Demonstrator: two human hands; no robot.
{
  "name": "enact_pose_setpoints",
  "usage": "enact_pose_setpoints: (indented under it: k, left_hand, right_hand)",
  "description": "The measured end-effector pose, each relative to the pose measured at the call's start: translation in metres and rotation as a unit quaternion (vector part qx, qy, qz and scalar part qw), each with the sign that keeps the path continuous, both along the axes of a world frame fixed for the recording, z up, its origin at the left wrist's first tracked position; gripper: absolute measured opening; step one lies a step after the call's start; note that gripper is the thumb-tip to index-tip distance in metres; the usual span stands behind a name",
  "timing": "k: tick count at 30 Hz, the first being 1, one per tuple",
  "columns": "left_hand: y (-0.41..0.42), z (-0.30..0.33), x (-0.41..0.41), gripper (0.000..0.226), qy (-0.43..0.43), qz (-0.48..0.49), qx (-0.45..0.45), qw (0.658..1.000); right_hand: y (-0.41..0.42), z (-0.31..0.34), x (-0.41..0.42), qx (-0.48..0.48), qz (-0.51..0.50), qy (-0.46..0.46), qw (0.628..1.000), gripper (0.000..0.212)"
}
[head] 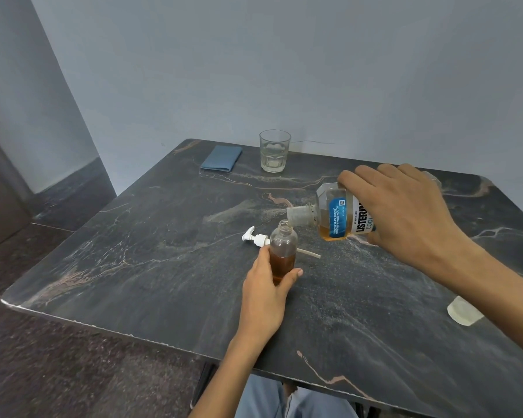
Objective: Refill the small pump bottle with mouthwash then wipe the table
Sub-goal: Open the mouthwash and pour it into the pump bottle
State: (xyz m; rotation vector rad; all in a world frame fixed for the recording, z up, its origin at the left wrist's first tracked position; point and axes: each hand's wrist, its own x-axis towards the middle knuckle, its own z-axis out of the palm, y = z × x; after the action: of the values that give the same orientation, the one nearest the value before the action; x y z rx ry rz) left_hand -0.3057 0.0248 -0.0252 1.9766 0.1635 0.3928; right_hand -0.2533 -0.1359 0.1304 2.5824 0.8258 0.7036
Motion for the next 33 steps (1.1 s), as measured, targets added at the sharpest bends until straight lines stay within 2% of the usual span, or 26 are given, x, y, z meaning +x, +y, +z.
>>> enact_pose_setpoints:
  k: [8,16,22,33]
  left_hand:
    - [0.0003,-0.0001,-0.0001,0.042,-0.002,-0.003,-0.001,1.0]
    - [0.0005,0.0011,0.0,0.048,0.003,-0.004,-0.001,1.0]
    - [-0.0001,0.001,-0.0004,0.042,-0.002,-0.001,0.001,1.0]
    - [-0.0004,0.0027,-0.0009,0.049,0.002,-0.001,0.004,1.0]
  right_hand:
    - [-0.0004,-0.0004,0.0001,0.006,0.006,0.0,1.0,0.072]
    - [-0.0002,-0.0009,0.0017,0.001,0.004,-0.003,1.0,0.076]
    - [-0.0006,-0.0013,0.0016,0.007,0.005,-0.008,1.0,0.077]
    - [-0.0005,-0.0008,0.0025,0.01,0.008,-0.01,1.0,0.079]
